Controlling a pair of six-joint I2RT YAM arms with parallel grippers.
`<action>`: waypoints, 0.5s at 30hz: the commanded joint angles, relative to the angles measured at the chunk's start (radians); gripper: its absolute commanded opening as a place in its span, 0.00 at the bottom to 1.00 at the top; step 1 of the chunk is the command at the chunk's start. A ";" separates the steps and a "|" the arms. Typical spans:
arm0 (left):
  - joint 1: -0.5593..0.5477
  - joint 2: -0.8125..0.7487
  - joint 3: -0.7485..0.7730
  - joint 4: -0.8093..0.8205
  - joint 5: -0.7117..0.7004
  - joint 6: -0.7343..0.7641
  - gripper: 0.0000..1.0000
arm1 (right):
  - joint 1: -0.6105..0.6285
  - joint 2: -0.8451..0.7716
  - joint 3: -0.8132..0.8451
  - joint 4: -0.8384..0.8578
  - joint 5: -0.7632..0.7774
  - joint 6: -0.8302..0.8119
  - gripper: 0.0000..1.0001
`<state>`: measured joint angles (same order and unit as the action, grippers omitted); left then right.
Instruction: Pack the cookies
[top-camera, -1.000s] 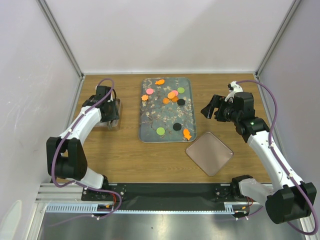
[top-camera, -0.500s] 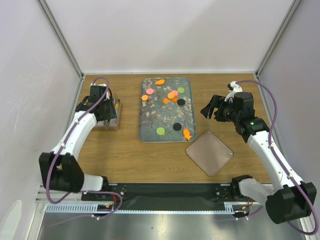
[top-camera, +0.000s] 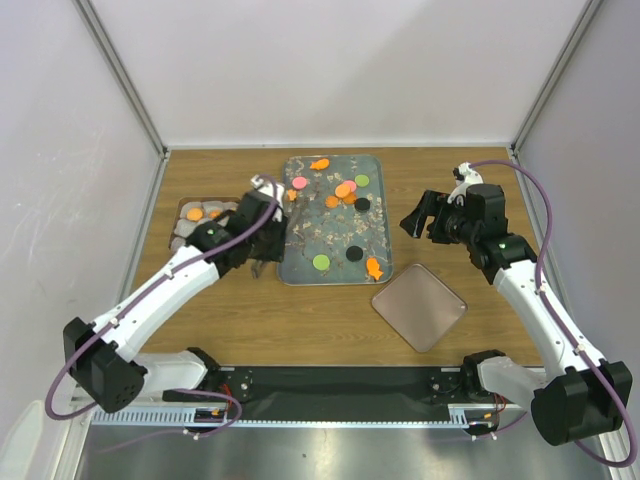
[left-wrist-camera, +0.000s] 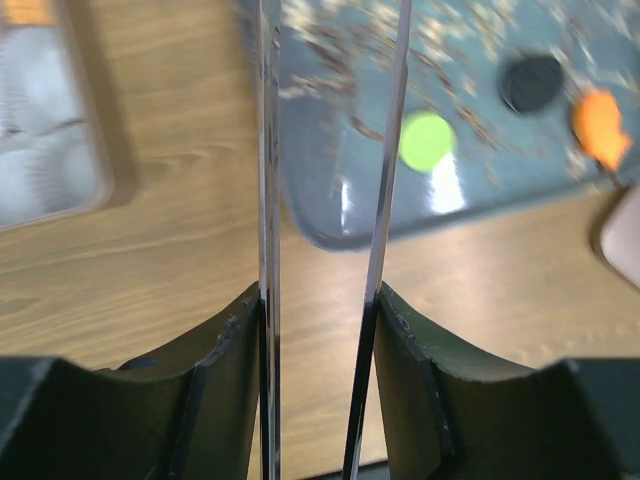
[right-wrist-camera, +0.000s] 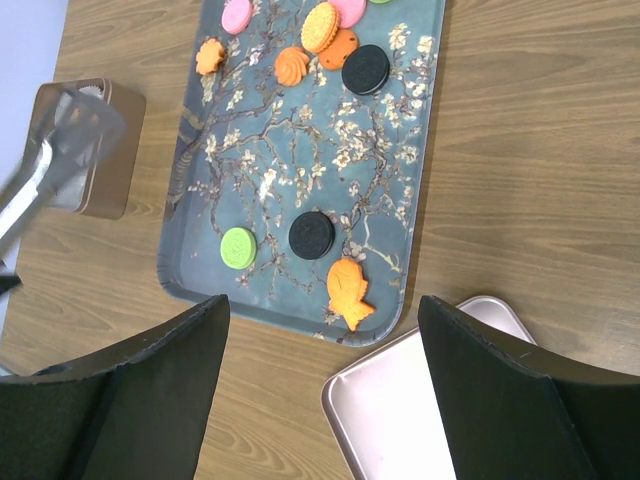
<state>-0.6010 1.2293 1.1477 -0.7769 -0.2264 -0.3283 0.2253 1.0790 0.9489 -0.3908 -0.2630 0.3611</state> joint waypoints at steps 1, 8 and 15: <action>-0.107 0.016 -0.020 -0.019 -0.048 -0.063 0.49 | 0.005 0.002 0.014 0.020 0.001 -0.017 0.83; -0.252 0.055 -0.086 0.005 -0.045 -0.104 0.50 | 0.006 0.004 0.014 0.018 0.007 -0.017 0.83; -0.295 0.096 -0.138 0.047 -0.025 -0.121 0.50 | 0.006 0.004 0.013 0.021 0.007 -0.019 0.83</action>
<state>-0.8795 1.3170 1.0222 -0.7795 -0.2504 -0.4202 0.2272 1.0859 0.9489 -0.3908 -0.2626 0.3611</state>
